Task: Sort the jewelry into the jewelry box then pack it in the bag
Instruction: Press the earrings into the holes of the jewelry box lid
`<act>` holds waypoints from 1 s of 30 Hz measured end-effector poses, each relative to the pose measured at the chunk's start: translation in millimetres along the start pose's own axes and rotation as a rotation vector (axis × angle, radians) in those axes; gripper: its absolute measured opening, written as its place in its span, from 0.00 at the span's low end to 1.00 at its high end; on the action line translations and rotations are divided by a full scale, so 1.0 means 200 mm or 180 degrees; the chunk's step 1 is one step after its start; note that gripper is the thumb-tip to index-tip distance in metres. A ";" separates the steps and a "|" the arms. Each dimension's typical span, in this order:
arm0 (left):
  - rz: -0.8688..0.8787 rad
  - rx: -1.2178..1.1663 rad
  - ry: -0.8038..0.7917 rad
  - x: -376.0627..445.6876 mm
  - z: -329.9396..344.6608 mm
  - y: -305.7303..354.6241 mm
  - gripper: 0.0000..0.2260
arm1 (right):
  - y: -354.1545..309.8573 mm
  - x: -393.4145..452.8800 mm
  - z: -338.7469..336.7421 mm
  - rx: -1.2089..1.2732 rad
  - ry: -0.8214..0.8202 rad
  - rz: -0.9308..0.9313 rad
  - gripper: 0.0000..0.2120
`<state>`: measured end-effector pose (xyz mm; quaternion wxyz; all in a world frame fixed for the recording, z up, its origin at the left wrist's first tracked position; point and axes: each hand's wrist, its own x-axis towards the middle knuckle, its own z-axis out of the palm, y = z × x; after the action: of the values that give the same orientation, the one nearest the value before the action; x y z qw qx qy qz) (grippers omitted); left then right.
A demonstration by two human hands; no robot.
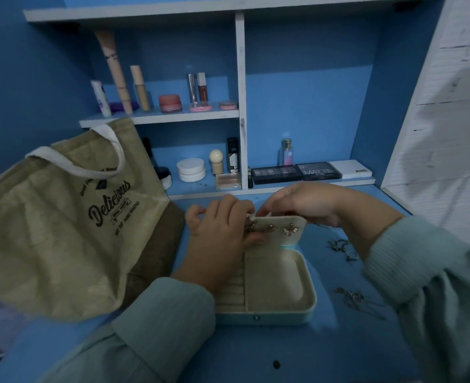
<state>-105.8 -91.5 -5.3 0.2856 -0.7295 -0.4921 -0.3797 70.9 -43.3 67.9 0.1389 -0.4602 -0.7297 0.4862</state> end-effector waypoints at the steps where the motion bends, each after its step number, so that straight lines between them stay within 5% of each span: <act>1: -0.0014 -0.0047 -0.0028 -0.02 0.00 0.00 0.17 | 0.00 0.02 0.01 -0.0081 -0.0121 -0.0014 0.08; 9: -0.0012 0.0058 0.0353 -0.06 -0.03 0.05 0.14 | -0.08 0.08 0.05 -0.0870 -0.0660 0.0071 0.06; 22: -0.0086 0.0122 0.0385 -0.05 -0.04 0.05 0.15 | -0.14 0.10 0.05 -0.1380 -0.0678 -0.0009 0.08; 30: -0.0280 -0.0107 0.0175 0.02 -0.02 0.03 0.19 | -0.04 0.07 -0.02 -0.0604 -0.0350 -0.0098 0.12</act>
<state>-100.3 -94.7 0.3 0.2698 -0.7011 -0.5092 -0.4199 61.5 -31.2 72.8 0.0619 -0.4326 -0.7860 0.4373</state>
